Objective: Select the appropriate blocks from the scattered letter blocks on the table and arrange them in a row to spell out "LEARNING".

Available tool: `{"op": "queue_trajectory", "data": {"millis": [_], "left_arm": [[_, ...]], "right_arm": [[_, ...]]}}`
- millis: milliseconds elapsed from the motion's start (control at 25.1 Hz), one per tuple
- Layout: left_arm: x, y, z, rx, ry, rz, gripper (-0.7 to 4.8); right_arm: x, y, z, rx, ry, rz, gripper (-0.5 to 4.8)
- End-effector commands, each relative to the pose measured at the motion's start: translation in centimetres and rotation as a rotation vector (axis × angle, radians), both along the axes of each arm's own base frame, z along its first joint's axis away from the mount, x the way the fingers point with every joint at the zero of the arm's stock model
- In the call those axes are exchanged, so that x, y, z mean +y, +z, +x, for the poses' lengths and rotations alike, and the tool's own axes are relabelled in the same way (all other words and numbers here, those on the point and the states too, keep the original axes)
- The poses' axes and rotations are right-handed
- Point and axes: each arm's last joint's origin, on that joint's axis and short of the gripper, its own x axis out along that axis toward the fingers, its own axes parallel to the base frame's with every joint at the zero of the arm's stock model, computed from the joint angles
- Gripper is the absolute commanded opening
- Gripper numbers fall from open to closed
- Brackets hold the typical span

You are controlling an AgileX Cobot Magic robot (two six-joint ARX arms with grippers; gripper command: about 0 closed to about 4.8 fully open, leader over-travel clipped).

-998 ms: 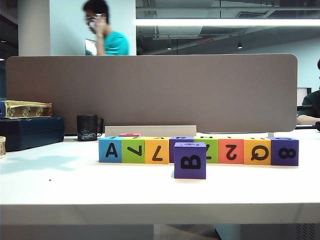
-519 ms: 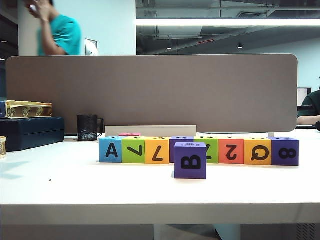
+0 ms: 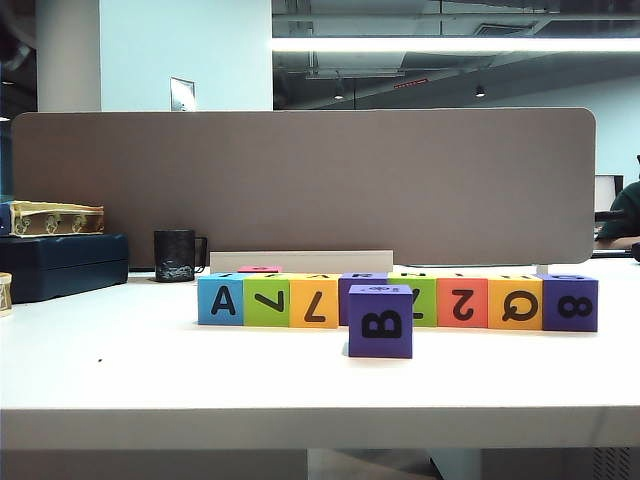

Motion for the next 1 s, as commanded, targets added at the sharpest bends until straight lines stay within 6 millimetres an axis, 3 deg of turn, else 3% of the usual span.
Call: {"op": "queue_trajectory", "data": {"millis": [40,200,559,998], "left_arm": [[0.8,-1.5,-1.3,-0.031,0.041,-0.055,0.21],[2.2,-4.5,-2.9,-0.03,0.142,-0.137,0.21],[3.6,-8.2,-4.9,-0.064,0.166,-0.188,0.21],[3.7,-12.5,-5.3,-0.028,0.18,-0.196,0.21]], "right_arm": [[0.0,0.0,0.0,-0.013,-0.004,0.004,-0.01],[0.0,0.0,0.0,-0.013,-0.004,0.004,-0.01],[0.0,0.0,0.0,-0.013,-0.004,0.004,-0.01],[0.0,0.0,0.0,-0.013,-0.004,0.004,-0.01]]}}
